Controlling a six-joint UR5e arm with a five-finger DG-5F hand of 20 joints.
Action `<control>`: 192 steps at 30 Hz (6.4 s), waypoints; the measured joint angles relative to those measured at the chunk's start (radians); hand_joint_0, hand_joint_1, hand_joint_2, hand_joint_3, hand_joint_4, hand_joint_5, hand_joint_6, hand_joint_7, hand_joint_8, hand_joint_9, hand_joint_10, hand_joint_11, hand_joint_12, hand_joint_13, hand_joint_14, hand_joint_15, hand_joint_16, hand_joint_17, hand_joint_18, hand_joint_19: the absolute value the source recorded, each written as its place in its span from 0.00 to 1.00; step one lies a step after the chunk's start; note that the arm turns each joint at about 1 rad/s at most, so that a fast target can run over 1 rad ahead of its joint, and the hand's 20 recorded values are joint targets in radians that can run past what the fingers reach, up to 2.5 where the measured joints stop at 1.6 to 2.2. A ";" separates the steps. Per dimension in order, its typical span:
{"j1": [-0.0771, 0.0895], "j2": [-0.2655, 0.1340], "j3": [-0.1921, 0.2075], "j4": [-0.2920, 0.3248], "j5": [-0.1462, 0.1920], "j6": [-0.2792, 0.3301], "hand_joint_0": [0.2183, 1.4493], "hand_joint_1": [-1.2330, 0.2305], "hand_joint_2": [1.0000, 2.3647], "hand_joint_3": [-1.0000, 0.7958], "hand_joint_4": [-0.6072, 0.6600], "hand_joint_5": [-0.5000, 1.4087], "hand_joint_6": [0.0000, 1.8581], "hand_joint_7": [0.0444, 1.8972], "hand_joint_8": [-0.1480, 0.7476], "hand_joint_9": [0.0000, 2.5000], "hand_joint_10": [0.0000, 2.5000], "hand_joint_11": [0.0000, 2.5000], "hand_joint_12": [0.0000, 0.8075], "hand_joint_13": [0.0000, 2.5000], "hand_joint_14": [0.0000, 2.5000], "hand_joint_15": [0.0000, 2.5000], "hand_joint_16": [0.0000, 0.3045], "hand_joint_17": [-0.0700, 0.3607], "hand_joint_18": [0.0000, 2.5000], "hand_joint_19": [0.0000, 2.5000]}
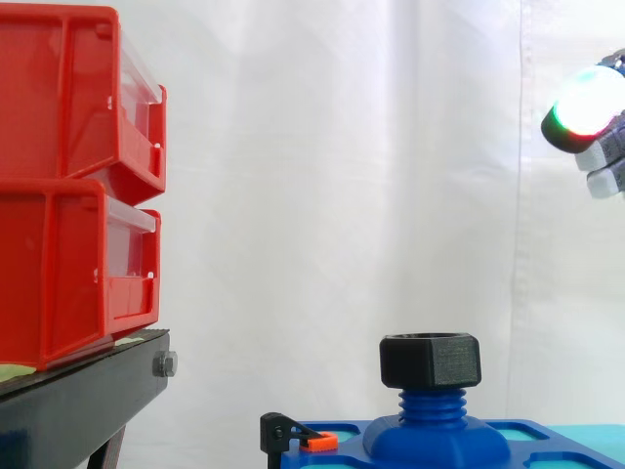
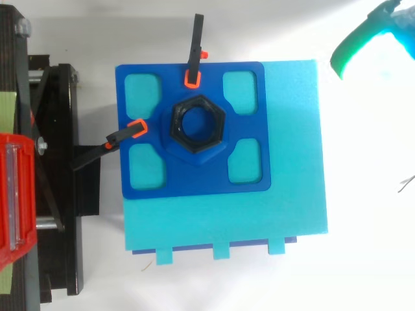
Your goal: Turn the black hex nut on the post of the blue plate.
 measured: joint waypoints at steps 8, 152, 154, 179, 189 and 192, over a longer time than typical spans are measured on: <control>-0.002 0.000 0.000 -0.026 0.019 -0.061 0.21 0.27 0.00 0.28 0.56 0.13 0.27 0.38 0.40 0.16 0.00 0.06 0.39 0.15 0.00 0.06 0.18 0.45 0.09 0.17; -0.018 -0.440 0.324 0.155 -0.138 -0.539 0.29 0.21 0.00 0.28 0.55 0.13 0.27 0.39 0.39 0.10 0.00 0.04 0.38 0.11 0.00 0.04 0.16 0.42 0.09 0.16; -0.020 -0.440 0.324 0.155 -0.142 -0.540 0.29 0.20 0.00 0.28 0.55 0.13 0.27 0.41 0.38 0.10 0.00 0.05 0.38 0.12 0.00 0.04 0.16 0.42 0.09 0.16; -0.030 -0.440 0.324 0.159 -0.160 -0.569 0.27 0.23 0.00 0.28 0.58 0.13 0.27 0.44 0.40 0.10 0.00 0.05 0.39 0.12 0.00 0.05 0.16 0.42 0.09 0.17; -0.031 -0.441 0.323 0.165 -0.160 -0.578 0.25 0.26 0.00 0.28 0.58 0.13 0.27 0.43 0.41 0.10 0.00 0.05 0.40 0.12 0.00 0.05 0.17 0.43 0.09 0.17; -0.032 -0.440 0.323 0.165 -0.159 -0.579 0.23 0.27 0.00 0.28 0.59 0.13 0.27 0.43 0.42 0.10 0.00 0.05 0.41 0.12 0.00 0.05 0.17 0.44 0.09 0.18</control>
